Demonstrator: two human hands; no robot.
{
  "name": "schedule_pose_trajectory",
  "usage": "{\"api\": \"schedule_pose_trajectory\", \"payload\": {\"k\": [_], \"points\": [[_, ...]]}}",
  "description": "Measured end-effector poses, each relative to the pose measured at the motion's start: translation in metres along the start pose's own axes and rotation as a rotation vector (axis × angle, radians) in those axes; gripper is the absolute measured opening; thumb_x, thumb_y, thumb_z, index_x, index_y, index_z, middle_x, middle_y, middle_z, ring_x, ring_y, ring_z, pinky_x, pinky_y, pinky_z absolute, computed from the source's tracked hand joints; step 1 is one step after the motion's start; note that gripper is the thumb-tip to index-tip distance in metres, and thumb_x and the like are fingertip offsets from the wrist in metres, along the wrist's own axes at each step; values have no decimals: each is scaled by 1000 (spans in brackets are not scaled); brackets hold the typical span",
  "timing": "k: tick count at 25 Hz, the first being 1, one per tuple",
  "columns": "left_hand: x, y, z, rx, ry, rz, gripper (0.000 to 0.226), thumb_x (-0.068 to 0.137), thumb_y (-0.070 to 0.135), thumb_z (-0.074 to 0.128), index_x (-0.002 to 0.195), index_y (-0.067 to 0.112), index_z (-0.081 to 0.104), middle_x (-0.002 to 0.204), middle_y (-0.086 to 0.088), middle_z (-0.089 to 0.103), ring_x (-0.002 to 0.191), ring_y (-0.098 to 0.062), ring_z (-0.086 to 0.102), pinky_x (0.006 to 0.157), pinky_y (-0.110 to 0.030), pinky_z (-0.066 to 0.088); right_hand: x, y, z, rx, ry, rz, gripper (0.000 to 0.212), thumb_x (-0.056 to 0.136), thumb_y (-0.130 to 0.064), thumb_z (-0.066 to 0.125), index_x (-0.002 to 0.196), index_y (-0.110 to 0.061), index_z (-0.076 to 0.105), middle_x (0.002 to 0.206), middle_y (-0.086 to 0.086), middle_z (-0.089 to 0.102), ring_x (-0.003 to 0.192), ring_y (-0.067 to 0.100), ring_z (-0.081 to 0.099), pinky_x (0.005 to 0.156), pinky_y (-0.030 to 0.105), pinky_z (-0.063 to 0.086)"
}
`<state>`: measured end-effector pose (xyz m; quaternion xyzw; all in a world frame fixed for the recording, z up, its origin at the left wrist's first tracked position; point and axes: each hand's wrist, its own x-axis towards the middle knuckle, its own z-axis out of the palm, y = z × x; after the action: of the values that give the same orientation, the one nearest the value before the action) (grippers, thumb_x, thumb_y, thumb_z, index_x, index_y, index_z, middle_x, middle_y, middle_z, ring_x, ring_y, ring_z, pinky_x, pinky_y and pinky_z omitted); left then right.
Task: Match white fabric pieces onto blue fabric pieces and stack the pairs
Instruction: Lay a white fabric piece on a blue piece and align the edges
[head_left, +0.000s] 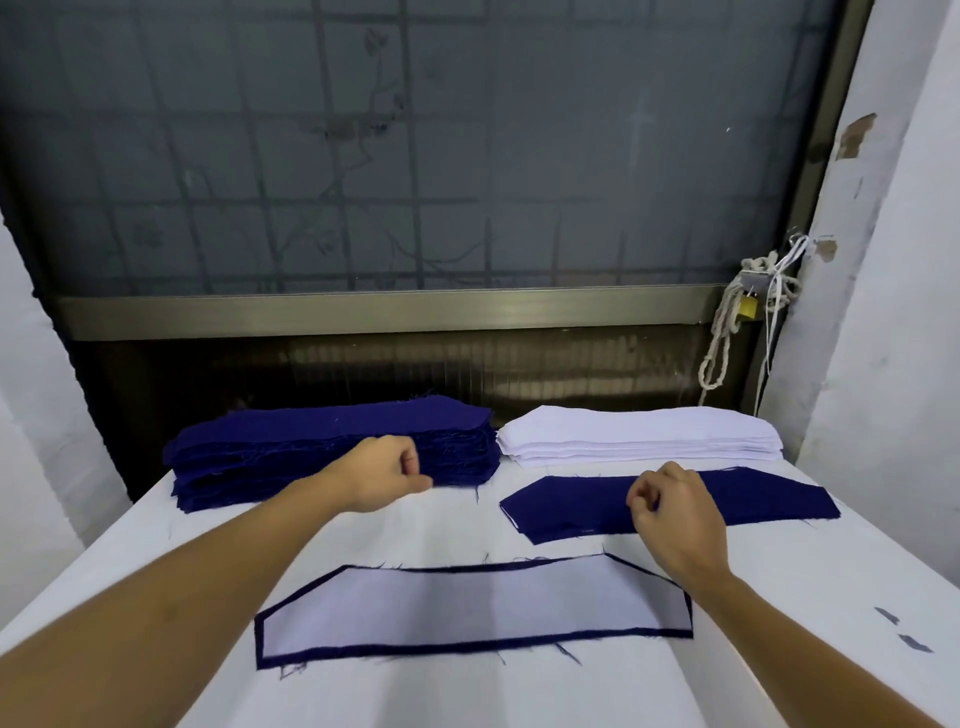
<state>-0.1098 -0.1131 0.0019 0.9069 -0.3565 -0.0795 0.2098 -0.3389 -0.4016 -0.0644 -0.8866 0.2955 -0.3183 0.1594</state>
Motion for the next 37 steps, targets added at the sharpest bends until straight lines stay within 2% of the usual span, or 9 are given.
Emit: {"api": "schedule_pose_trajectory", "payload": {"k": [3,7,10,15,19,22,27,32,37], "points": [[44,51,9,-7,37,75,20,93,38,69,87,20,63,78,4,67,74,-13,63,64,-30,52,38,-1,8,-40,-32,-16,17,94,-18,60,80,-27,65,86,-12,56,88,10,49,60,23,40],[101,98,32,-50,67,114,23,100,31,60,94,10,65,86,-4,69,84,-23,67,81,-43,59,82,8,29,-77,-94,-32,12,97,-22,57,97,-26,69,96,-8,61,95,10,51,75,25,47],[144,118,54,-36,86,92,30,103,28,55,99,1,68,95,-14,72,91,-33,69,82,-49,59,113,18,48,-84,-92,-44,14,99,-26,57,109,-24,68,110,-5,64,101,10,53,85,26,49],[195,125,87,82,72,-16,29,101,31,57,87,6,61,87,-8,65,78,-25,63,67,-38,53,150,34,76,-108,-70,-61,22,102,-34,52,118,-26,65,124,-5,61,113,12,55,98,32,47],[216,122,99,-44,133,-104,28,89,34,76,101,10,71,102,-6,70,95,-26,67,81,-39,59,160,47,95,-139,-67,-67,21,101,-40,52,115,-29,63,124,-8,57,115,11,50,98,29,41],[222,119,99,-176,143,-143,29,81,31,85,102,13,75,106,-5,72,102,-26,67,87,-40,58,160,50,100,-153,-58,-50,22,101,-43,51,116,-31,61,127,-9,54,118,11,47,101,30,39],[219,121,96,-242,242,-109,18,81,25,85,90,14,74,96,-2,70,93,-22,66,76,-35,56,158,47,98,-163,-78,-43,23,101,-42,51,119,-31,60,130,-8,53,121,12,46,103,32,40],[209,130,92,-21,256,-27,25,94,29,72,82,8,68,85,-8,69,83,-28,67,74,-39,57,157,44,92,-189,-102,-46,25,102,-39,50,123,-29,59,132,-7,53,122,13,47,105,31,41],[198,136,89,287,339,108,29,102,24,54,76,16,62,88,-4,68,85,-24,62,74,-38,52,157,39,87,-200,-144,-31,29,101,-36,54,130,-28,55,137,-6,50,125,13,46,106,32,40]]}}
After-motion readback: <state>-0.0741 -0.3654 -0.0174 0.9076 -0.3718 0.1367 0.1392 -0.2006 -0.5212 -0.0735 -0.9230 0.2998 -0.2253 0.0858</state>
